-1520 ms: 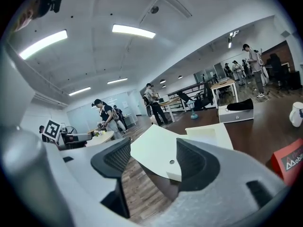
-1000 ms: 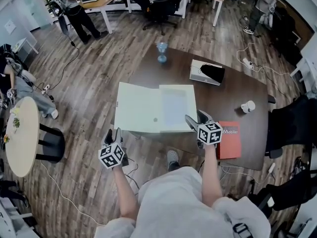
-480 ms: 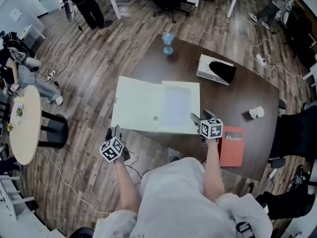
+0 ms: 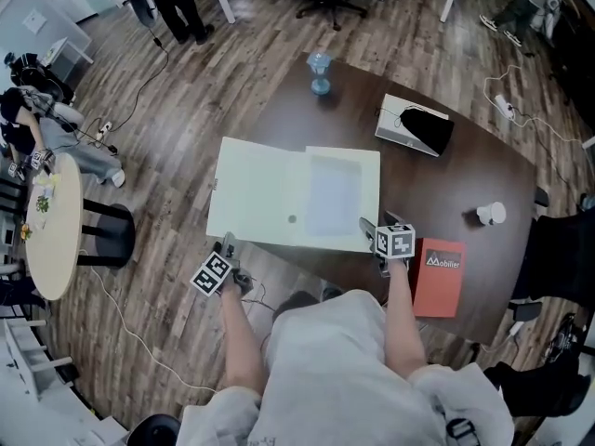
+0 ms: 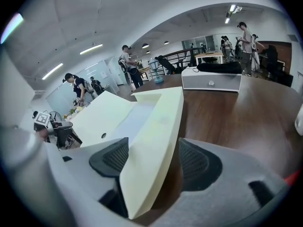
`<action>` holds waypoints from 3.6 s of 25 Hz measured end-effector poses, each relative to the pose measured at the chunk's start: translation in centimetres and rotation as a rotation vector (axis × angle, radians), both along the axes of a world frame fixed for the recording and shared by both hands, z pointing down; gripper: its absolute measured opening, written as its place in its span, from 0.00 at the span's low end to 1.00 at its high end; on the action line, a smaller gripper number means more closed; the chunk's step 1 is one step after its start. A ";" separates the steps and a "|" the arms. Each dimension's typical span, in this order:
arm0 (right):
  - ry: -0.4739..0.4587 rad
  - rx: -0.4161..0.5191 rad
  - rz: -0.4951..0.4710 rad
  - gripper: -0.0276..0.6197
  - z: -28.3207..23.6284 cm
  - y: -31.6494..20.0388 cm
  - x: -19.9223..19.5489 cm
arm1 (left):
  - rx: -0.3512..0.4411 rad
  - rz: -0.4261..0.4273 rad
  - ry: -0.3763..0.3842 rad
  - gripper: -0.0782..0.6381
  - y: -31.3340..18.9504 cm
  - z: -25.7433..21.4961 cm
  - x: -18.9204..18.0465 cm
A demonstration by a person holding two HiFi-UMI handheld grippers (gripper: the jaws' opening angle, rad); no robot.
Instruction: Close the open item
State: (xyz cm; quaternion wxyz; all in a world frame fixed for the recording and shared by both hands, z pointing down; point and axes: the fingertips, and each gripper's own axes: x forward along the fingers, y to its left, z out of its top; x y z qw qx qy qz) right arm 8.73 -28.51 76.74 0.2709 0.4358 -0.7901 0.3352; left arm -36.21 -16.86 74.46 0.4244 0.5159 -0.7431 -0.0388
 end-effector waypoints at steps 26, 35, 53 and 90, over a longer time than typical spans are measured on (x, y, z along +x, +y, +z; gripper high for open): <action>-0.112 0.012 -0.091 0.49 0.4 -1.3 -5.9 | 0.210 0.201 -0.245 0.13 -7.3 -8.7 1.0; -0.119 0.008 -0.074 0.44 0.6 -1.6 -7.4 | 0.255 0.291 -0.355 0.13 -8.0 -11.8 3.0; -0.166 -0.006 -0.112 0.35 0.7 -2.2 -11.7 | 0.258 0.526 -0.666 0.13 -8.9 -16.0 8.1; -0.264 -0.068 -0.043 0.29 0.7 -1.5 -13.5 | 0.180 1.152 -0.959 0.13 -6.8 -9.2 21.9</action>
